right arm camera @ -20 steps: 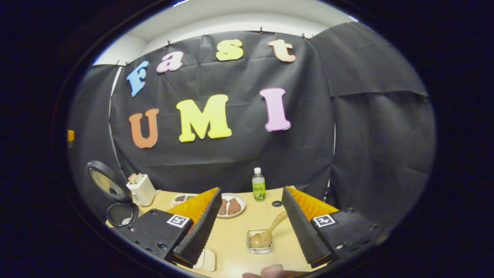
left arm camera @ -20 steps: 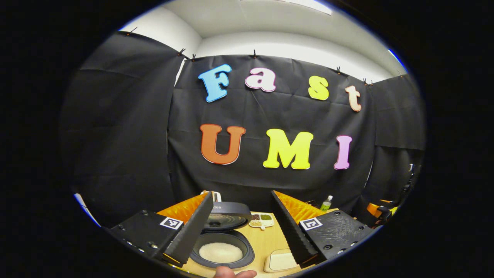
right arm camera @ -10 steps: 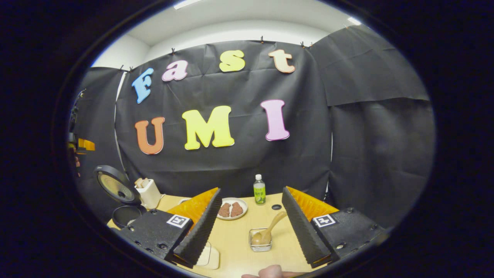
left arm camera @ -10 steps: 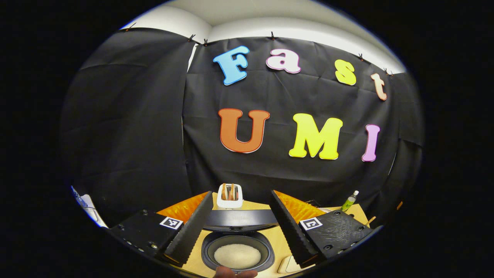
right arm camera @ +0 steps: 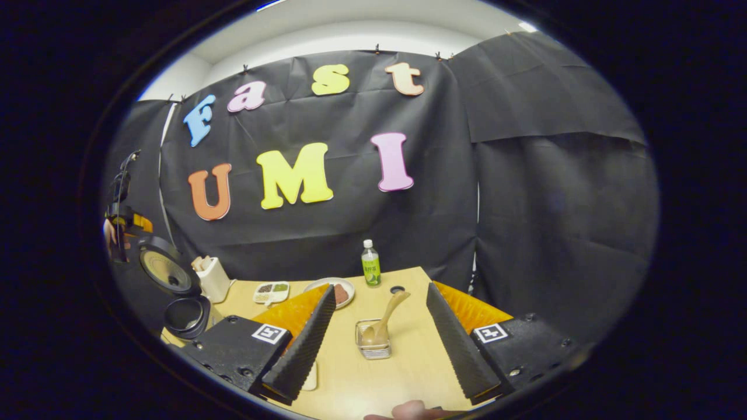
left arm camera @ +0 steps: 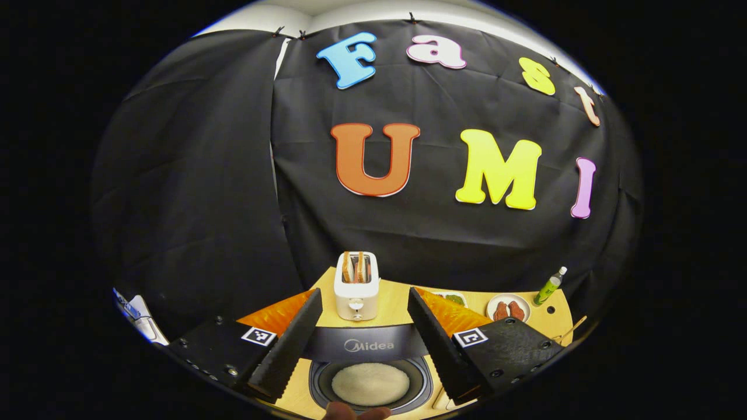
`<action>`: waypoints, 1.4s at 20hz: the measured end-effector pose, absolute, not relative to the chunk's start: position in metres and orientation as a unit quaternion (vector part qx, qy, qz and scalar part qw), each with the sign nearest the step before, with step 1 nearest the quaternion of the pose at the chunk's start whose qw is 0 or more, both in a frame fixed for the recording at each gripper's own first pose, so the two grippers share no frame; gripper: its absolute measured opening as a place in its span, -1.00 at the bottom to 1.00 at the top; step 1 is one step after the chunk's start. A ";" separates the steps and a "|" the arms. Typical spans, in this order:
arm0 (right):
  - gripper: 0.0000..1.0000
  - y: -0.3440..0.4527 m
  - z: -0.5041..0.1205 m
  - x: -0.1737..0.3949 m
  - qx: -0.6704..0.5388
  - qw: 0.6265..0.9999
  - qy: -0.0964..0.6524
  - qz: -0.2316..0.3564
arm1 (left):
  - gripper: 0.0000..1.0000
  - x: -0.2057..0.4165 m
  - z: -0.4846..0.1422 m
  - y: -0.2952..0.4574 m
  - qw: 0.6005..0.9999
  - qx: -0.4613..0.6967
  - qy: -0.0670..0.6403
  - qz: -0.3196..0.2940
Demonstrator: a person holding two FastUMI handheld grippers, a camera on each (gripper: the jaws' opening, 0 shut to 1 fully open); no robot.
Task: Close the left gripper, press the button to open the rice cooker; take a wooden spoon from the chopstick holder with the right hand, scoop a spoonful of rice and pour it into the rice cooker, then put the wooden spoon back into the chopstick holder.
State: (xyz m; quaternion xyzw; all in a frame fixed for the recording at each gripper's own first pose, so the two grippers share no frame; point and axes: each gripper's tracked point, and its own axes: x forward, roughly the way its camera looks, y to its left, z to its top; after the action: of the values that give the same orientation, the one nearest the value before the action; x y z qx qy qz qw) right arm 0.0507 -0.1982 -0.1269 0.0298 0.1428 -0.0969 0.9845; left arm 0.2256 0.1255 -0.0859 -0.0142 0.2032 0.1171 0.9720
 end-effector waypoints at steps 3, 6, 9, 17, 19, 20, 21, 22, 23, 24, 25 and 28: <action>1.00 -0.199 -0.124 0.048 0.031 0.984 0.141 -0.101 | 0.92 0.229 -0.092 0.124 0.967 -0.025 0.225 0.118; 1.00 -0.190 -0.124 0.050 0.037 0.985 0.142 -0.090 | 0.94 0.219 -0.100 0.119 0.961 -0.028 0.248 0.118; 1.00 -0.176 -0.128 0.054 0.037 0.986 0.145 -0.073 | 0.94 0.197 -0.108 0.112 0.956 -0.044 0.269 0.104; 1.00 -0.149 -0.125 0.057 0.030 0.988 0.143 -0.040 | 0.94 0.119 -0.167 0.085 0.938 -0.046 0.331 0.092; 1.00 -0.149 -0.124 0.057 0.024 0.988 0.145 -0.038 | 0.94 0.108 -0.179 0.081 0.935 -0.046 0.338 0.094; 1.00 -0.149 -0.123 0.057 0.022 0.988 0.146 -0.037 | 0.94 0.104 -0.185 0.079 0.934 -0.045 0.343 0.093; 1.00 -0.149 -0.122 0.057 0.022 0.988 0.146 -0.036 | 0.94 0.100 -0.190 0.078 0.932 -0.043 0.348 0.093; 1.00 -0.148 -0.122 0.057 0.021 0.988 0.146 -0.036 | 0.94 0.096 -0.195 0.078 0.930 -0.042 0.353 0.093; 1.00 -0.147 -0.122 0.057 0.020 0.988 0.148 -0.034 | 0.94 0.092 -0.200 0.076 0.928 -0.042 0.359 0.092; 1.00 -0.146 -0.122 0.058 0.019 0.988 0.149 -0.031 | 0.94 0.089 -0.205 0.075 0.925 -0.042 0.366 0.090; 0.87 -0.144 -0.121 0.058 0.017 0.988 0.149 -0.029 | 0.94 0.085 -0.212 0.074 0.922 -0.043 0.374 0.089; 1.00 -0.142 -0.115 0.058 0.006 0.989 0.144 -0.026 | 0.94 0.076 -0.233 0.071 0.911 -0.053 0.400 0.091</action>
State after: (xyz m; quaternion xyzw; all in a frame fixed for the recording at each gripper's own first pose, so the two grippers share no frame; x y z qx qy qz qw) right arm 0.0583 -0.1424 -0.1151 0.0059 0.1437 -0.0260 0.9893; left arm 0.0758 0.0714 -0.2328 -0.0531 0.3998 0.0909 0.9105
